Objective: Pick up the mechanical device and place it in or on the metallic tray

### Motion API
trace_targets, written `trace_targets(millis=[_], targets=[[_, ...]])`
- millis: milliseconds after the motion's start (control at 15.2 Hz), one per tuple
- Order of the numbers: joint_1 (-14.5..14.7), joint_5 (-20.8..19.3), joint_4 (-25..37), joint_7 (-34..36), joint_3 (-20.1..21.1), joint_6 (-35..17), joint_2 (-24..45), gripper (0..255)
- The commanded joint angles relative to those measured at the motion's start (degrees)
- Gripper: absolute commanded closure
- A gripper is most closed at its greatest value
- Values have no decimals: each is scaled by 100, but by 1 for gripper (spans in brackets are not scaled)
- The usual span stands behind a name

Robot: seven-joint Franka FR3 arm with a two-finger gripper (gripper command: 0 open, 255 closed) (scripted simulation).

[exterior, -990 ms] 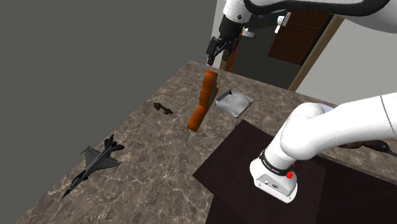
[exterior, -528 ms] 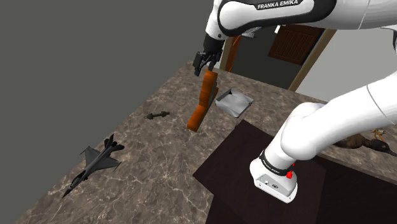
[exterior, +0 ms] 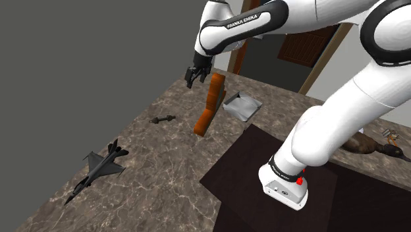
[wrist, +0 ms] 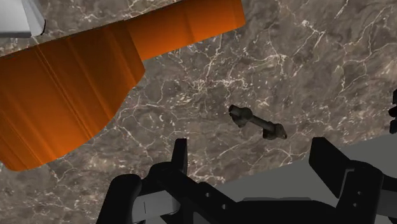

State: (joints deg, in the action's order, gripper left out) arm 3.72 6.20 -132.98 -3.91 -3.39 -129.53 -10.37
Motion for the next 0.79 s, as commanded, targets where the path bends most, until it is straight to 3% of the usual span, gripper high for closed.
trace_targets(millis=[0, 726], targets=[[28, 89, 176, -148, -20, -217, 420, 0], [36, 592, 1494, -865, 99, -1039, 2725, 0]])
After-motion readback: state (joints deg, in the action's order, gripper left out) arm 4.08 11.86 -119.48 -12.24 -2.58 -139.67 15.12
